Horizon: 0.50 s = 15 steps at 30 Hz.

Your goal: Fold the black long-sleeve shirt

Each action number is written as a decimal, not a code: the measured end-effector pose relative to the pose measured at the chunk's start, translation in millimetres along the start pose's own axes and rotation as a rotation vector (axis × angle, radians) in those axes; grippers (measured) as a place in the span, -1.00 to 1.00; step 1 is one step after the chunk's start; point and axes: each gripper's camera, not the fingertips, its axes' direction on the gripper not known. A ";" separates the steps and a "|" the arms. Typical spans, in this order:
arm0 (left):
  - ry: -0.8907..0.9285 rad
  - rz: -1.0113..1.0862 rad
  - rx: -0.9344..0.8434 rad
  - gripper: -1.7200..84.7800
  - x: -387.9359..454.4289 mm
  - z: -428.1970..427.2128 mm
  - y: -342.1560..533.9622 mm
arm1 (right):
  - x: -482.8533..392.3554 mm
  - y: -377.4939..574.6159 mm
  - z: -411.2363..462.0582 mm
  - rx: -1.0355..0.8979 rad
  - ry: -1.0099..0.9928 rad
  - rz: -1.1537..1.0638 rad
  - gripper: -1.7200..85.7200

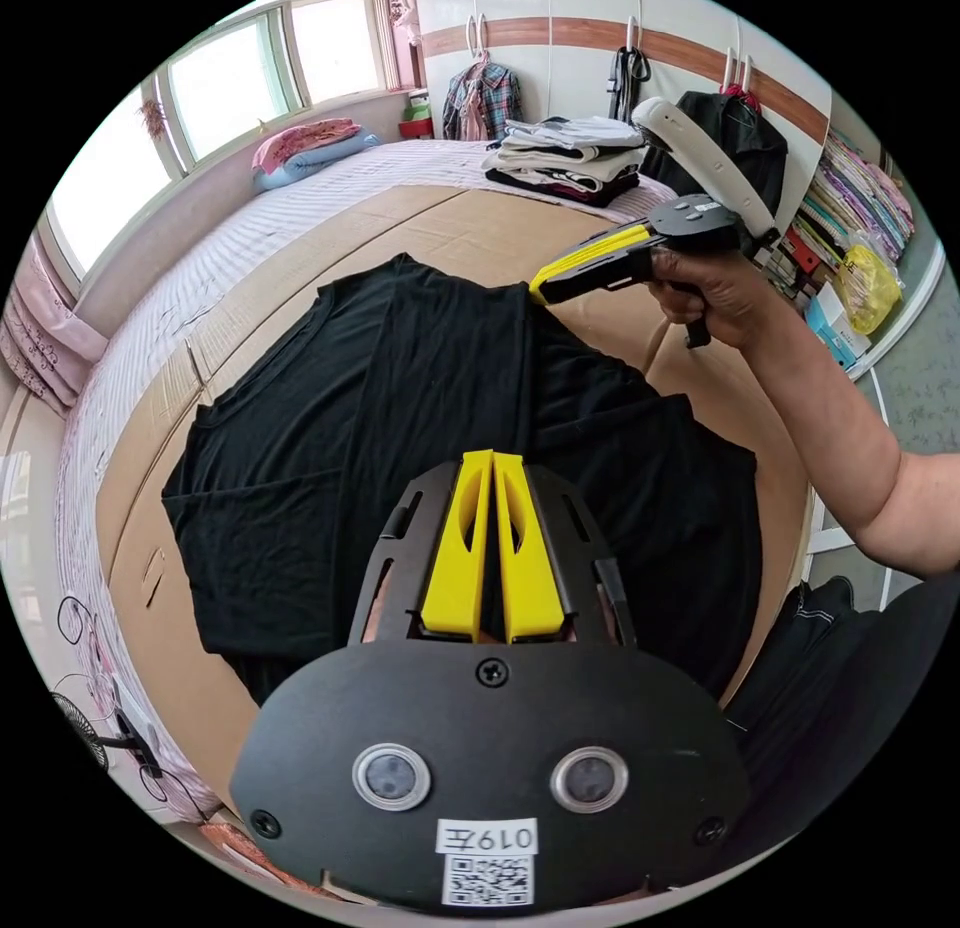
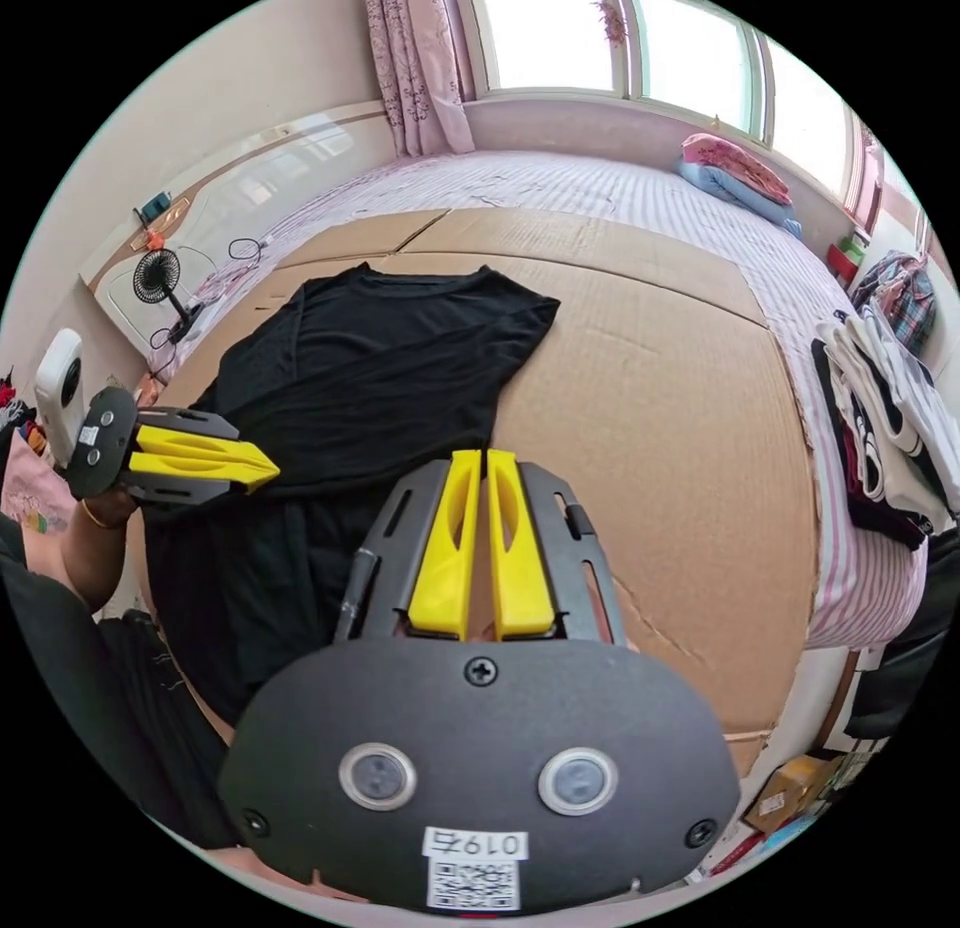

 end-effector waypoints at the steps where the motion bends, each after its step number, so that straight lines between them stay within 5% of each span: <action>1: -0.001 0.003 -0.007 -0.95 -3.0 -0.9 -1.7 | -0.5 -1.6 1.5 -0.006 0.038 0.003 -0.97; 15: 0.027 -0.021 0.019 -0.95 -54.3 -30.4 -10.6 | -5.6 -30.5 11.7 -0.036 0.117 0.027 -0.91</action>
